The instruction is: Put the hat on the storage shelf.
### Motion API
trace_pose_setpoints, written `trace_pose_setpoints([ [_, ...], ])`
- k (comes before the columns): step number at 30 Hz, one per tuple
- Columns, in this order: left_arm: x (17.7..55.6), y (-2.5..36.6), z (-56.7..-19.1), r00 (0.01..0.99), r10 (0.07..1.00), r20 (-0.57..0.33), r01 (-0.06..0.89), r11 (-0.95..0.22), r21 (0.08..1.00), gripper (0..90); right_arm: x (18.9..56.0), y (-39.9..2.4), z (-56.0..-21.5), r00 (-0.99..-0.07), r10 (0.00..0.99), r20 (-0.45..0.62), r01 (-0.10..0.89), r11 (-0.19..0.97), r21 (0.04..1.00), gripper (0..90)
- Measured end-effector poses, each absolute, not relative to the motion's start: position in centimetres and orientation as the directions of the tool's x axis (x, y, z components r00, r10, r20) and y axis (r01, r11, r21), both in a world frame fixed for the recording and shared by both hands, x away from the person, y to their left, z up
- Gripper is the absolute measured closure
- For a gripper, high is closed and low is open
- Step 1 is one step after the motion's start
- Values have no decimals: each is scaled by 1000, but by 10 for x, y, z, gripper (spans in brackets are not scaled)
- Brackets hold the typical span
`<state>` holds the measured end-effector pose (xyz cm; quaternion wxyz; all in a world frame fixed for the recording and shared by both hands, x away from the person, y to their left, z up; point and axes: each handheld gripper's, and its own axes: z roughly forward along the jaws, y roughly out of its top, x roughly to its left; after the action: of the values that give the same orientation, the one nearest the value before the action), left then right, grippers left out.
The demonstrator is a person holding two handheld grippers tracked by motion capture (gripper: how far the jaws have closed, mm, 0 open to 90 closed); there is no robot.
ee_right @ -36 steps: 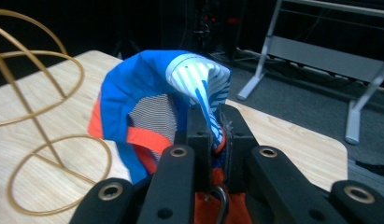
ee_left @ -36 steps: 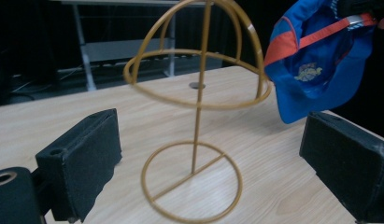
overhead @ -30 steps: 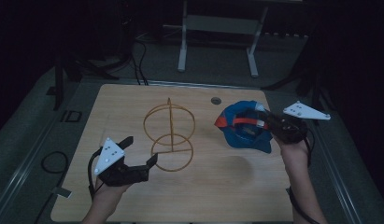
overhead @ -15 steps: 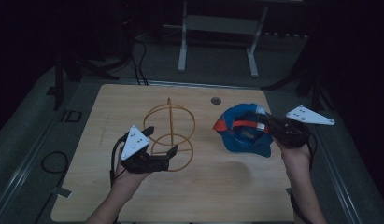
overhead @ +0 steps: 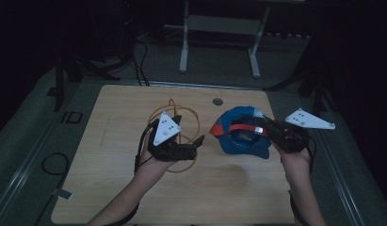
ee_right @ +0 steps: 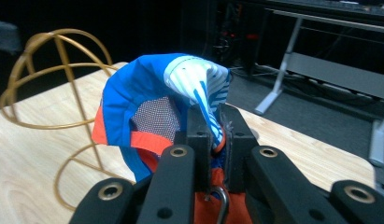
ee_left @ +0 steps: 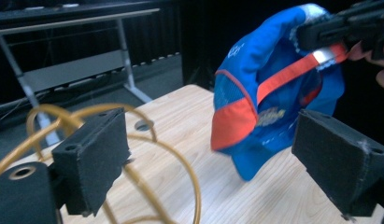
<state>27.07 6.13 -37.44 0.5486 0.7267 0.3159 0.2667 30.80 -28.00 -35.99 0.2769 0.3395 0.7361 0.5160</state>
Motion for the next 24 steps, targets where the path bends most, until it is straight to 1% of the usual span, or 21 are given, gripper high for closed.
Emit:
trace_pose_setpoints([
  [5, 276, 54, -369, 679, 732, 57, 143, -208, 968, 128, 304, -274, -356, -636, 769, -62, 199, 241, 950, 840],
  [9, 283, 46, -367, 695, 718, 43, 154, -207, 966, 142, 301, -269, -352, -647, 759, -71, 186, 248, 951, 840],
  [17, 294, 28, -359, 722, 690, 57, 148, -233, 961, 150, 295, -261, -344, -670, 738, -82, 161, 252, 954, 840],
  [20, 303, 19, -357, 742, 669, 36, 166, -235, 958, 167, 291, -260, -341, -680, 728, -86, 150, 253, 956, 840],
  [21, 304, 17, -356, 749, 662, 34, 166, -237, 957, 198, 290, -259, -340, -684, 725, -85, 149, 253, 956, 840],
  [23, 306, 13, -355, 754, 655, 36, 165, -243, 956, 221, 286, -259, -339, -690, 718, -90, 140, 254, 957, 840],
  [24, 307, 11, -355, 761, 648, 31, 165, -240, 957, 247, 285, -259, -338, -691, 716, -92, 136, 255, 957, 840],
])
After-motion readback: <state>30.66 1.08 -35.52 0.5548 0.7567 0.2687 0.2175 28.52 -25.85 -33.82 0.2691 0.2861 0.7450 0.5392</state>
